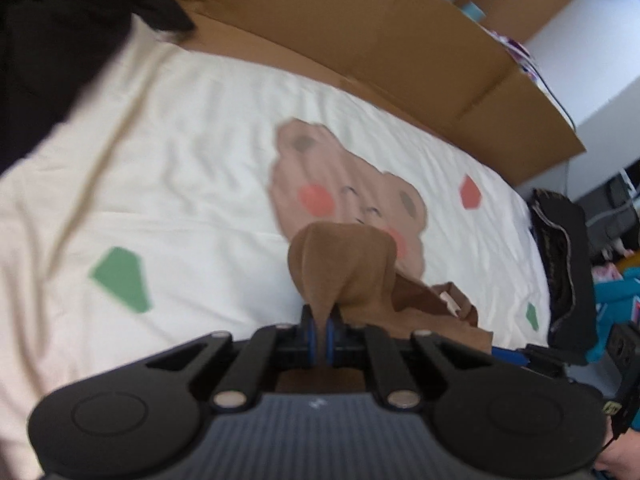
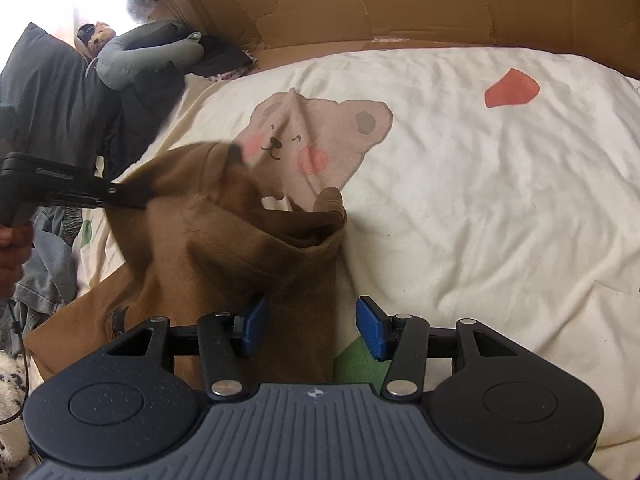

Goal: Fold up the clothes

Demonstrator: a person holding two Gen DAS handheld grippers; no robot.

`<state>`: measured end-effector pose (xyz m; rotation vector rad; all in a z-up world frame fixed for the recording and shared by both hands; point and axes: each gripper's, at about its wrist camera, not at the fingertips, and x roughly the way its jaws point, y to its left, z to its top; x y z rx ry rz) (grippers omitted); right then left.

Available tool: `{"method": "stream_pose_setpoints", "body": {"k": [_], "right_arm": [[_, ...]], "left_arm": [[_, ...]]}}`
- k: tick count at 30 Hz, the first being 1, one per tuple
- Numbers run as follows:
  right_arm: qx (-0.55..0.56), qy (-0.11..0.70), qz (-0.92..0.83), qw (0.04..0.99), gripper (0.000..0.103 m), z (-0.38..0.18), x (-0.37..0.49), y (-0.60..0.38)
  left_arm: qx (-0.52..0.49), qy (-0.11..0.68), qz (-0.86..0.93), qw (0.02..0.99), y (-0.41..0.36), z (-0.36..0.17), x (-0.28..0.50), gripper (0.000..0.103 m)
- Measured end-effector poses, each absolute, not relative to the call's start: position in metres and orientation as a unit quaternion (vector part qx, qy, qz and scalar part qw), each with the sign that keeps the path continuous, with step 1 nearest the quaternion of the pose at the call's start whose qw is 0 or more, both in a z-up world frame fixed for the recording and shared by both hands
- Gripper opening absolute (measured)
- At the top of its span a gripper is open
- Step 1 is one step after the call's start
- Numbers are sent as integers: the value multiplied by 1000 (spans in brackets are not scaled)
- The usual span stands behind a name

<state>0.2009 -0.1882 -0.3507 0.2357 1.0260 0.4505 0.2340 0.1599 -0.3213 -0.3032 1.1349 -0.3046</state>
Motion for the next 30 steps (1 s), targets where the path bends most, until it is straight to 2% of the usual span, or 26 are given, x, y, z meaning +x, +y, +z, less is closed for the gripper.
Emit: {"method": "stream_pose_setpoints", "body": {"k": [15,30], "right_arm": [[124,484,201,842,64,-355,221,-194],[182,517,276,789,64,-374,237,-128]], "left_arm": [[-129,538,-11,833,255,-310,203,6],[-134,543,33,828,291,-320,188,6]]}}
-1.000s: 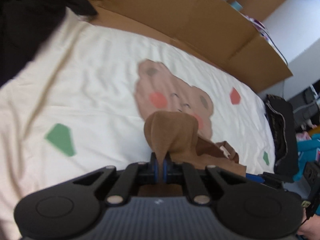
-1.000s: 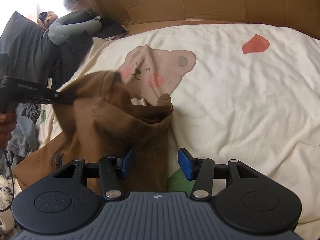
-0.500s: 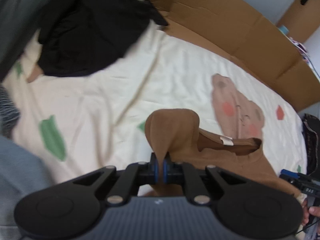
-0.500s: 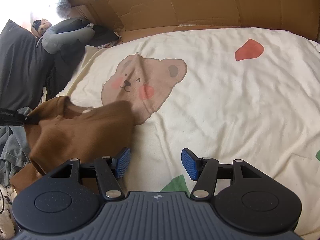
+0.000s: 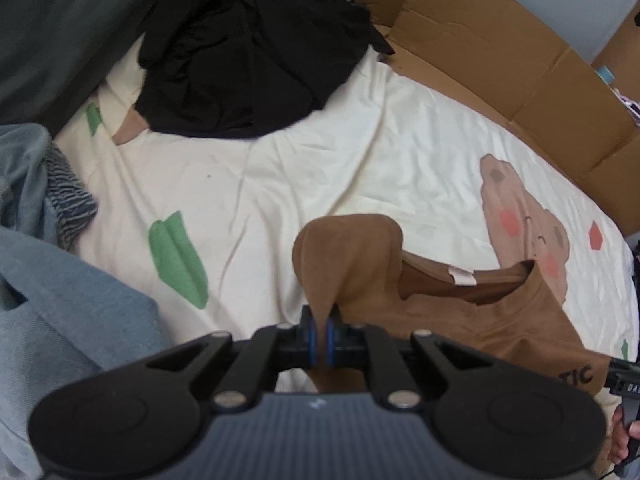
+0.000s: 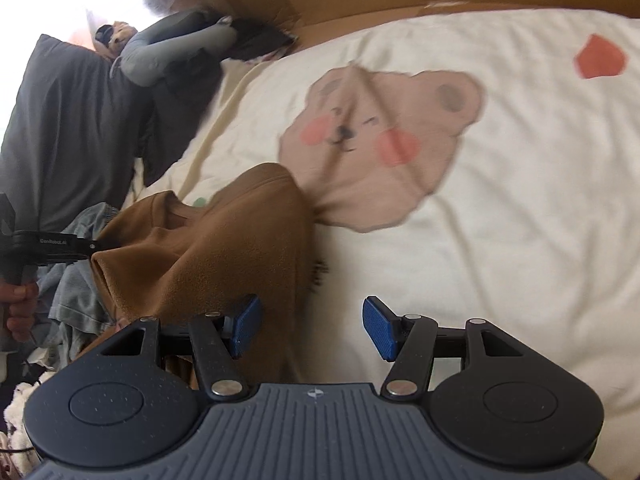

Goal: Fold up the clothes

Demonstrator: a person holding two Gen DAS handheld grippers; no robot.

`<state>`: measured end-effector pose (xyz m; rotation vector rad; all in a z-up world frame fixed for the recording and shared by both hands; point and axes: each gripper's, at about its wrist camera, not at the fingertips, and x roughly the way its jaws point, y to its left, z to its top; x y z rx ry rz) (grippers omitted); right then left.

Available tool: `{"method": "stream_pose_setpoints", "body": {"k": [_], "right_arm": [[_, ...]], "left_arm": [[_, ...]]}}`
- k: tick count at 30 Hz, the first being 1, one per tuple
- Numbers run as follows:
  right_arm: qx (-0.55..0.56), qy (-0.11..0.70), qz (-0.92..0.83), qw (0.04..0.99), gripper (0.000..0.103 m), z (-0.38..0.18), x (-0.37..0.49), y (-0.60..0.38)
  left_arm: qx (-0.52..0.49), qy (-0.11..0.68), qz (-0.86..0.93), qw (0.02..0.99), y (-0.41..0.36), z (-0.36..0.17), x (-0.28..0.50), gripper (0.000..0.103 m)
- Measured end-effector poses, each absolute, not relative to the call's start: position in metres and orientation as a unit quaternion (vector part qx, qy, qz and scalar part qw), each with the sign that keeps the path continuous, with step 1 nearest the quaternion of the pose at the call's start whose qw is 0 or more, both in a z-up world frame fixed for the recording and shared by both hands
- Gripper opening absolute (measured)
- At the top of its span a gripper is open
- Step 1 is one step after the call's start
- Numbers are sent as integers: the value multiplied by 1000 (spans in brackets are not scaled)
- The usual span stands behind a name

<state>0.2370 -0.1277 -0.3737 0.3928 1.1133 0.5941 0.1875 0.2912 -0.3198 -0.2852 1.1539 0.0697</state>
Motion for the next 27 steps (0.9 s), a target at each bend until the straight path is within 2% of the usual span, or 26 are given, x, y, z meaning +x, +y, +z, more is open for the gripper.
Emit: {"method": "stream_pose_setpoints", "body": {"k": [5,7,9,15,16,17,18,19,20,24,27], "right_arm": [[204,522,304,770,66,-379,245,-106],[206,524,318,763,68,-379,248,-95],[194,530,324,759,76,-382,249,-83],[187,552,336,740,78,-397,249,-58],[187,551,340,739,76,-397,249,-57],[187,550,343,738,67,-398,248,-56],[182,547,347,740,53,-396,248,-56],[177,544,351,741,47,-393,248,-57],[177,543,350,742,36,-390,248,-61],[174,535,348,750,26,-375,248,-76],[158,524,344,763,24,-359,245,-86]], "left_arm": [[-143,549,33,823,296,-327,184,6],[-142,551,33,822,295,-331,184,6],[-144,553,33,820,295,-334,184,6],[-151,557,33,816,296,-338,183,6],[-152,556,33,816,297,-338,183,6],[-154,556,33,816,297,-338,183,6],[-155,555,32,817,297,-337,183,6],[-157,553,31,818,296,-336,184,6],[-159,551,30,819,296,-335,184,6],[-165,539,18,826,288,-328,189,6],[-166,527,2,834,277,-319,194,6]]}}
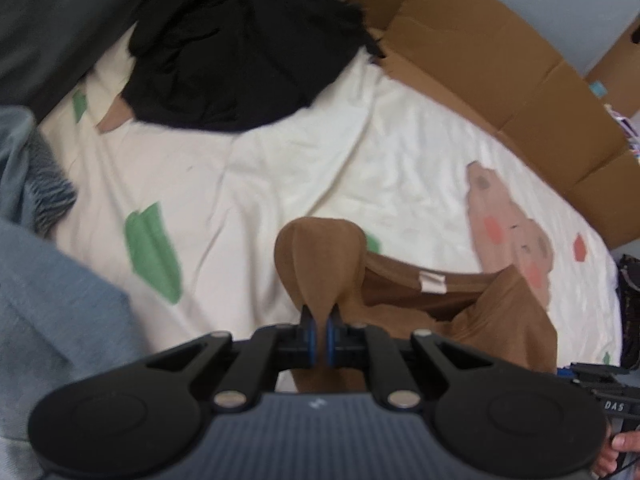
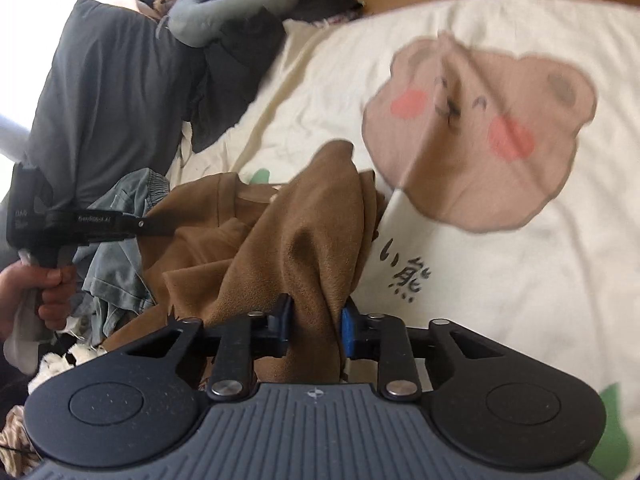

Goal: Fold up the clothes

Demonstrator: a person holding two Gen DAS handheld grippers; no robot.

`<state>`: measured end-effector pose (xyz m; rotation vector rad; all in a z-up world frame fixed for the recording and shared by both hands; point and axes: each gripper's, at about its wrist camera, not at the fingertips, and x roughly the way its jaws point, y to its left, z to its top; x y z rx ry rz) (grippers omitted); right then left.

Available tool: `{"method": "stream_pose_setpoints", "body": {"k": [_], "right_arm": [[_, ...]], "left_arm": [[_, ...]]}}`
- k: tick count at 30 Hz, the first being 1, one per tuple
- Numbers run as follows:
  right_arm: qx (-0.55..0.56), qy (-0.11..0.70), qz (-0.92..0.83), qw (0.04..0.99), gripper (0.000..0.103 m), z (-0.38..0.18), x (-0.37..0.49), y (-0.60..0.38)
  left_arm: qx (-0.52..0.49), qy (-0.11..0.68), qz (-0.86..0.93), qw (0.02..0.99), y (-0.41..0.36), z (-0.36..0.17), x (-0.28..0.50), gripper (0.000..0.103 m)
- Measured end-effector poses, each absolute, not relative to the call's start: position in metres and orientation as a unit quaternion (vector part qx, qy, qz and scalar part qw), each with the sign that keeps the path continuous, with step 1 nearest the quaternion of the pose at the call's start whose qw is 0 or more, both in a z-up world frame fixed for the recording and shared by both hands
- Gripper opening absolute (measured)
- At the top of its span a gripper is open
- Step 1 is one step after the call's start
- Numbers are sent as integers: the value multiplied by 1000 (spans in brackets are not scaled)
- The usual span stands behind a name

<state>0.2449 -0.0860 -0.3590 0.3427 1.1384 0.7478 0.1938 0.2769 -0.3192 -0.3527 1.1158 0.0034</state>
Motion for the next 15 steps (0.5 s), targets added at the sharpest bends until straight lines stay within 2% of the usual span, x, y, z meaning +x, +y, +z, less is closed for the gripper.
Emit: {"method": "stream_pose_setpoints", "body": {"k": [8,15], "right_arm": [[112,492,281,816,17,-305,233,-137],[91,461,191,862,17,-266,237,-212]], "left_arm": [[-183,486,-59,853,241,-285,208,6],[-197,461,-117,857,198,-270,227,6]]}}
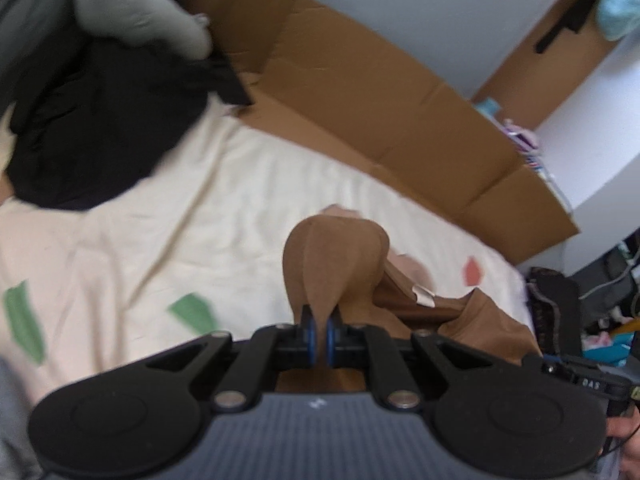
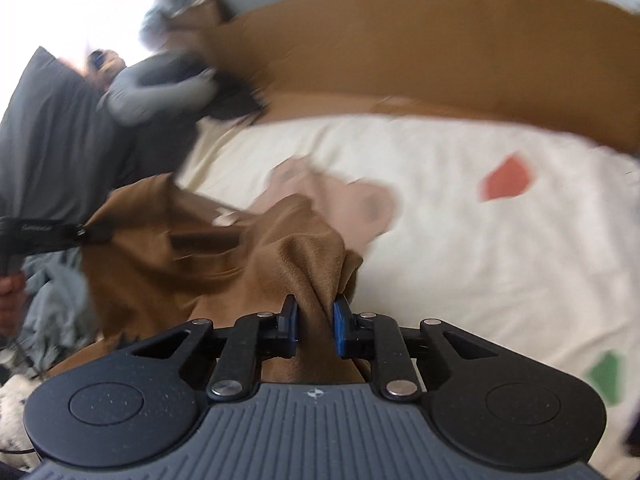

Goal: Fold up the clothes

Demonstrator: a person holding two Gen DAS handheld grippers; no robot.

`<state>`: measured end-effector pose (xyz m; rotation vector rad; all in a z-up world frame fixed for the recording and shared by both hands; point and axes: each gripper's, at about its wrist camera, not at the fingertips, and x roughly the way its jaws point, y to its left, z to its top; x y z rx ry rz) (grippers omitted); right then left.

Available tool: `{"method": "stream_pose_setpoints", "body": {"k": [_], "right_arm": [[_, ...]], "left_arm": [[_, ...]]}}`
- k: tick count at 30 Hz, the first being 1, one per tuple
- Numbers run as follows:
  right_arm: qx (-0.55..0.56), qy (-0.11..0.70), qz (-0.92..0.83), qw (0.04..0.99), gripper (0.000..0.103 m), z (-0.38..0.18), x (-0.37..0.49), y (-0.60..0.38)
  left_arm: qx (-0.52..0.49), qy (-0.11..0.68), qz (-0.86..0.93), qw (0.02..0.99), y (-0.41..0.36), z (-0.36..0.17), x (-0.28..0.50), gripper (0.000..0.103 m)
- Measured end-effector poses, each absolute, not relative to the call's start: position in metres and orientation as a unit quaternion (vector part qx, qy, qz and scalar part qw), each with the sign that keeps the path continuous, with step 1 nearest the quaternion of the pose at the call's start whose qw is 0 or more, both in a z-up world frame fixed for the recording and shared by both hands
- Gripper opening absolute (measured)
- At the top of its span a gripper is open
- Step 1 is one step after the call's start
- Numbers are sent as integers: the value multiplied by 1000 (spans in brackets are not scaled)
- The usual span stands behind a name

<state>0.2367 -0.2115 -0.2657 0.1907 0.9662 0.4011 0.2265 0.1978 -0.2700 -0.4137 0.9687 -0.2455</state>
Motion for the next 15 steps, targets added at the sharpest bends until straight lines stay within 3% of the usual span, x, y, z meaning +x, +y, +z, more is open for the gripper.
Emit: {"method": "stream_pose_setpoints", "body": {"k": [4,10,15], "right_arm": [[64,443,157,880,16,-245,235,-239],[39,425,125,896,2,-219,232,-260],[53,445,129,885,1,-230,231,-263]], "left_arm": [[-196,452,-142,859,173,-265,240,6],[-187,440,-171,862,148,-257,251,6],[-184,458,-177,851,143,-267,254,6]]}}
